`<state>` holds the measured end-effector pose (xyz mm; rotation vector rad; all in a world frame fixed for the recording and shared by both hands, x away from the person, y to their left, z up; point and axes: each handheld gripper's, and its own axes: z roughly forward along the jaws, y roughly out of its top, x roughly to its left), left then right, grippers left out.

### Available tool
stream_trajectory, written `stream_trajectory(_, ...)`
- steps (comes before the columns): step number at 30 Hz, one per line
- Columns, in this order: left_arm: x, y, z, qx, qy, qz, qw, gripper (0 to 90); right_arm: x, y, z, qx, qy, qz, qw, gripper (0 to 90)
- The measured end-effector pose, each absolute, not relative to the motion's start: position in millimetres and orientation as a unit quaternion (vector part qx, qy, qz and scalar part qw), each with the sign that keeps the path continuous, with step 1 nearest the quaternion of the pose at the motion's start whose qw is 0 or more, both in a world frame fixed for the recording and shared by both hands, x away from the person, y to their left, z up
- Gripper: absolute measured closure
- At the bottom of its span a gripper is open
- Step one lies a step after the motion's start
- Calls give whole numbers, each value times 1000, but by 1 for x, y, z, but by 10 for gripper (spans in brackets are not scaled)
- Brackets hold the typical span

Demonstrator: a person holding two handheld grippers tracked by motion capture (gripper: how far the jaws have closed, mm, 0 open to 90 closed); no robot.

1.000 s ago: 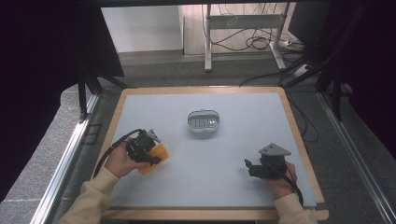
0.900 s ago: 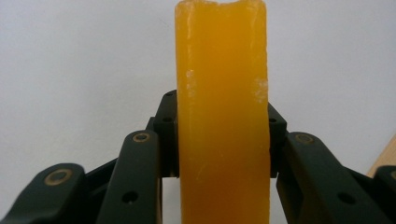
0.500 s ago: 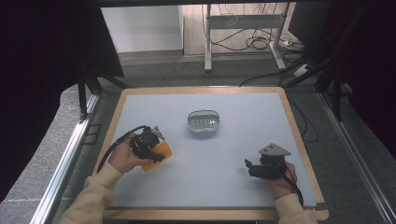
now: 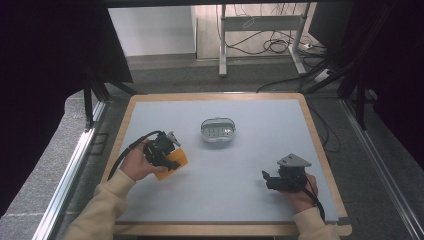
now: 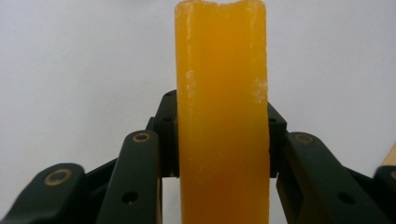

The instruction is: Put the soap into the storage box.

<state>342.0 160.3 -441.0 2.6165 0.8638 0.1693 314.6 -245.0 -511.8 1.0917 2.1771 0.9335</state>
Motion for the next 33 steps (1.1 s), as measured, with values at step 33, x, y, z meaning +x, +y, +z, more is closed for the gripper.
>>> stream_trajectory(33, 359, 145, -428, 935, 289, 73, 194, 615, 315, -246, -512, 405, 806, 344, 263, 130)
